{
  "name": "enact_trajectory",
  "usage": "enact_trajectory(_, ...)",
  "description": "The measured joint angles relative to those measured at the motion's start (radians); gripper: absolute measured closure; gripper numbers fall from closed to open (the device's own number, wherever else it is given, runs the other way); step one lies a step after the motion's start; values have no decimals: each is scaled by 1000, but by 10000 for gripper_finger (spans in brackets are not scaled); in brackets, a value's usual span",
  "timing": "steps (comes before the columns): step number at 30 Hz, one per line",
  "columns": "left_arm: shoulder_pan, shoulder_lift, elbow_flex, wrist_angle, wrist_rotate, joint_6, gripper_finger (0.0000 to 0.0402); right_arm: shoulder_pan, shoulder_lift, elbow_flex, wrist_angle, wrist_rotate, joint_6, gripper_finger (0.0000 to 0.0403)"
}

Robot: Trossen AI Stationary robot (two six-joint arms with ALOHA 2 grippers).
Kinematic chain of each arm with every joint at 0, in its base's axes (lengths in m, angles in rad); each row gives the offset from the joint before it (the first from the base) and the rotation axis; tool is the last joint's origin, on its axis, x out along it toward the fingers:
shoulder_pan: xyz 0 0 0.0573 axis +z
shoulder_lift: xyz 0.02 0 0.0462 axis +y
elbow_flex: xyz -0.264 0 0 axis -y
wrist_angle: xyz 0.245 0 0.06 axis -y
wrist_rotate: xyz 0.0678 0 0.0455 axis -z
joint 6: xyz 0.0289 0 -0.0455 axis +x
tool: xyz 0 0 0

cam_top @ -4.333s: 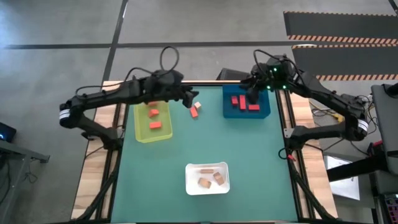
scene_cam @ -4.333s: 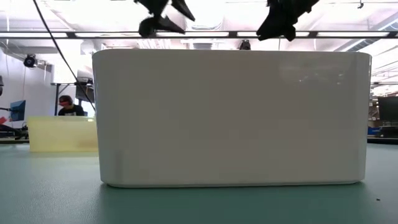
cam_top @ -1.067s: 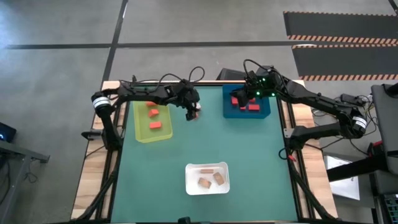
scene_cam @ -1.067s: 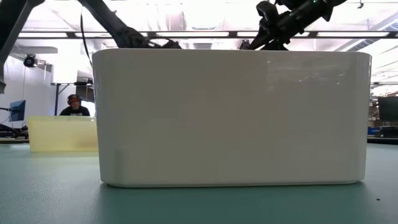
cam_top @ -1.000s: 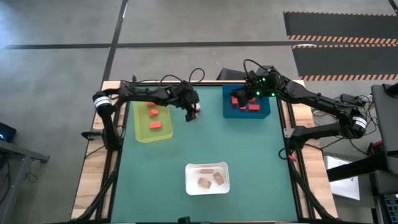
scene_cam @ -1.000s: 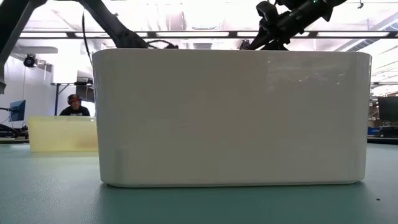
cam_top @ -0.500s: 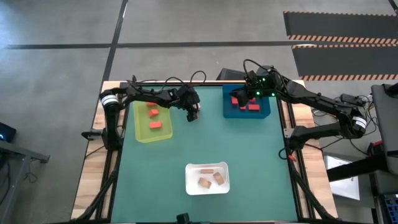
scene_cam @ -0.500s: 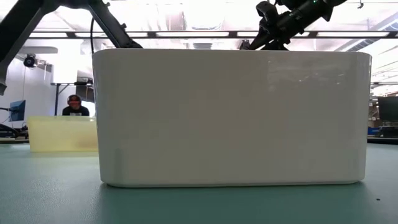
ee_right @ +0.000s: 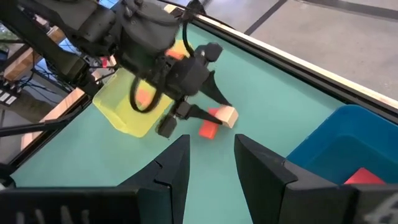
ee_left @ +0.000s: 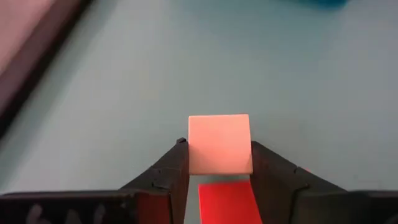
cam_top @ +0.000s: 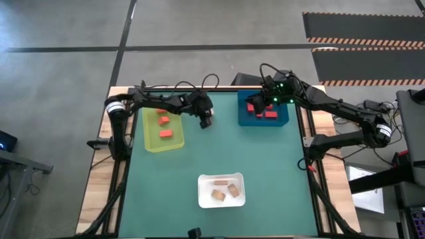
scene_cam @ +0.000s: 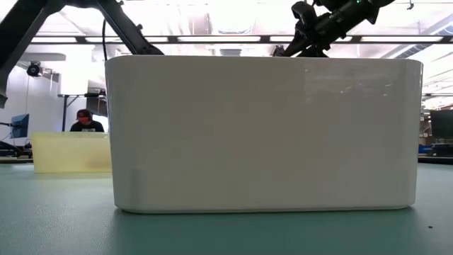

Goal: Sort & place blocks by color
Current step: Put the brown block into the white bin

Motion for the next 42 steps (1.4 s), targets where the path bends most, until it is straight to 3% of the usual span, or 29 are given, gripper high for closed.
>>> enact_trajectory(9, -19, -246, 29, 22, -1, -48, 281, 94, 0, -1, 80, -2, -130, 287)
enact_trajectory(15, -77, -481, 23, 44, -2, -243, 279, 166, -2, -1, 249, -6, -230, 287)
enact_trajectory(21, -210, -627, 7, 171, -4, -402, 278, 197, -2, -1, 425, -42, -157, 287)
enact_trajectory(24, -287, -659, 2, 266, -74, -509, 277, 213, -2, 14, 465, -106, -183, 287)
enact_trajectory(31, -434, -671, -5, 338, -339, -854, 277, 298, -1, 135, 460, -105, -392, 281)
enact_trajectory(36, -509, -642, -7, 477, -416, -1023, 277, 377, 23, 255, 334, 0, -543, 248)
enact_trajectory(42, -534, -623, -4, 597, -451, -1034, 276, 464, 87, 357, 266, 185, -654, 191)
